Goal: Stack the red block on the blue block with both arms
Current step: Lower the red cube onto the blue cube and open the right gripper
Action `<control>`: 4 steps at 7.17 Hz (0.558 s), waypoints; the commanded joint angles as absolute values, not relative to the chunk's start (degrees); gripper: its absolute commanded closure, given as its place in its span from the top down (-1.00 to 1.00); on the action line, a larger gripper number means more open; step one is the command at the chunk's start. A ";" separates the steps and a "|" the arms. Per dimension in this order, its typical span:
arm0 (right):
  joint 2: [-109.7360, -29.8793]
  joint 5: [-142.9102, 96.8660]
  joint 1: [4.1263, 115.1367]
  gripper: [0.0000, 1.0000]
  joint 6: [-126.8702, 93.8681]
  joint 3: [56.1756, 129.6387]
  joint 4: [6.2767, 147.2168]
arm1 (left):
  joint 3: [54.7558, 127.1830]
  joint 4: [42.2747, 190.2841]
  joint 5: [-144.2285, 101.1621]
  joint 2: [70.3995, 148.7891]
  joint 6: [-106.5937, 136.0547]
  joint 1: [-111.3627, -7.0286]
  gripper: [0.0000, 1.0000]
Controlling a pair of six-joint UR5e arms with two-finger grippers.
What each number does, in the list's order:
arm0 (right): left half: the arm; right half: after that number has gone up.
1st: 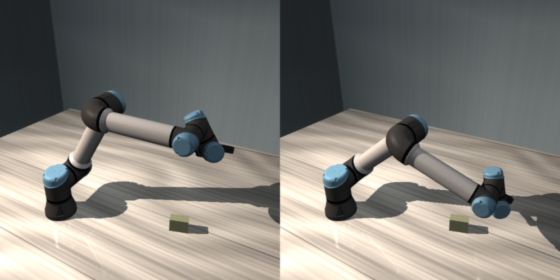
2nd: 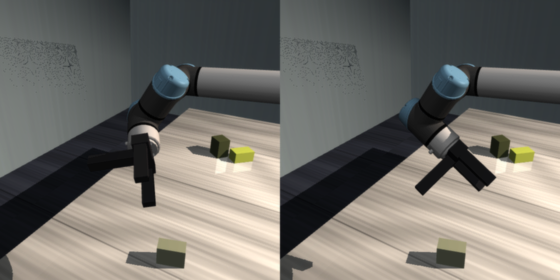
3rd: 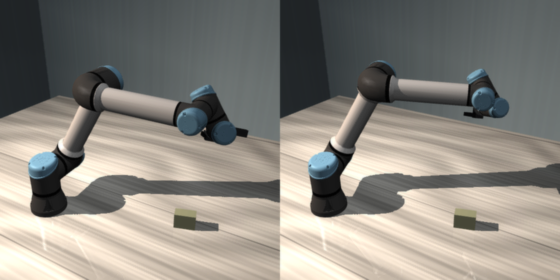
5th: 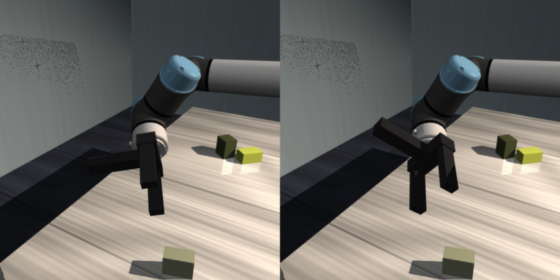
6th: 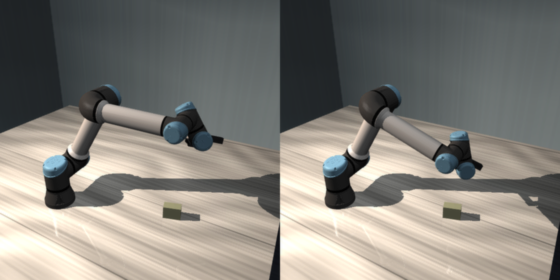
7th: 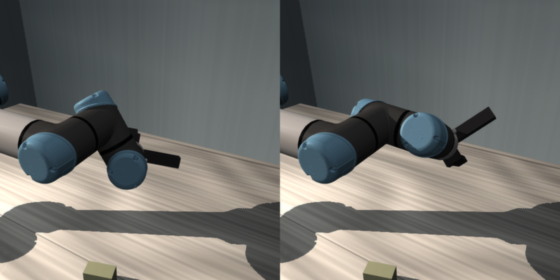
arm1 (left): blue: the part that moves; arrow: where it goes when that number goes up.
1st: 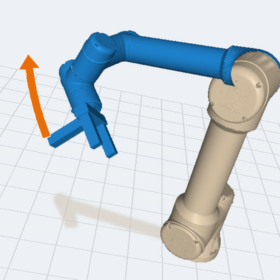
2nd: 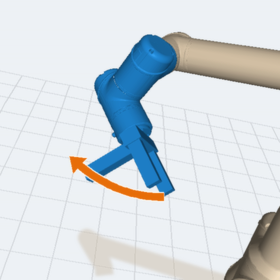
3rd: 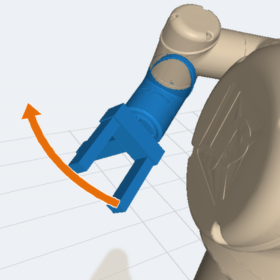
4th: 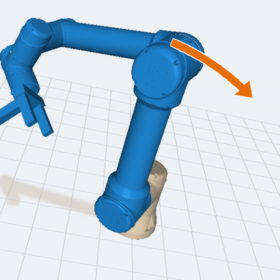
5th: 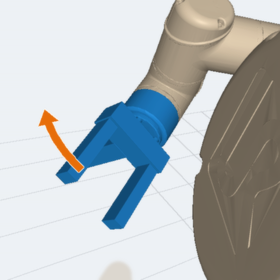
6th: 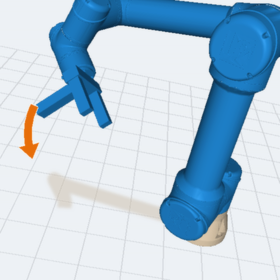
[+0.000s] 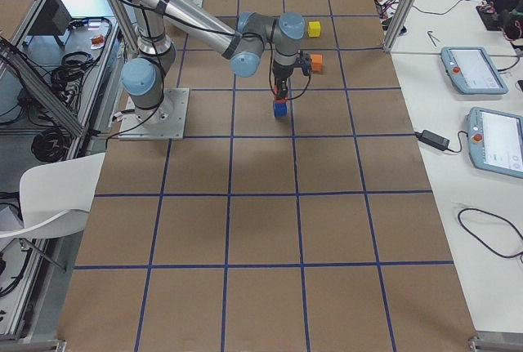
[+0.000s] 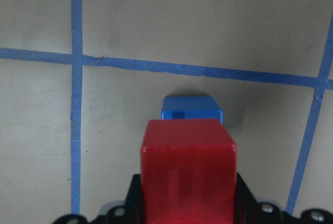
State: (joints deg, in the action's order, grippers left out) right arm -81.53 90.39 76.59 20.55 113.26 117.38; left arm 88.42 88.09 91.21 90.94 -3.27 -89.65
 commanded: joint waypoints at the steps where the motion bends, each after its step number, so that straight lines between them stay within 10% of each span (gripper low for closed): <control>1: -81.13 90.44 76.55 -1.00 21.44 113.38 117.60 | 88.42 88.07 91.14 90.97 -3.08 -89.65 1.00; 4: -80.34 91.32 76.46 -1.00 21.45 113.38 118.30 | 88.42 88.07 91.14 90.97 -3.16 -89.65 1.00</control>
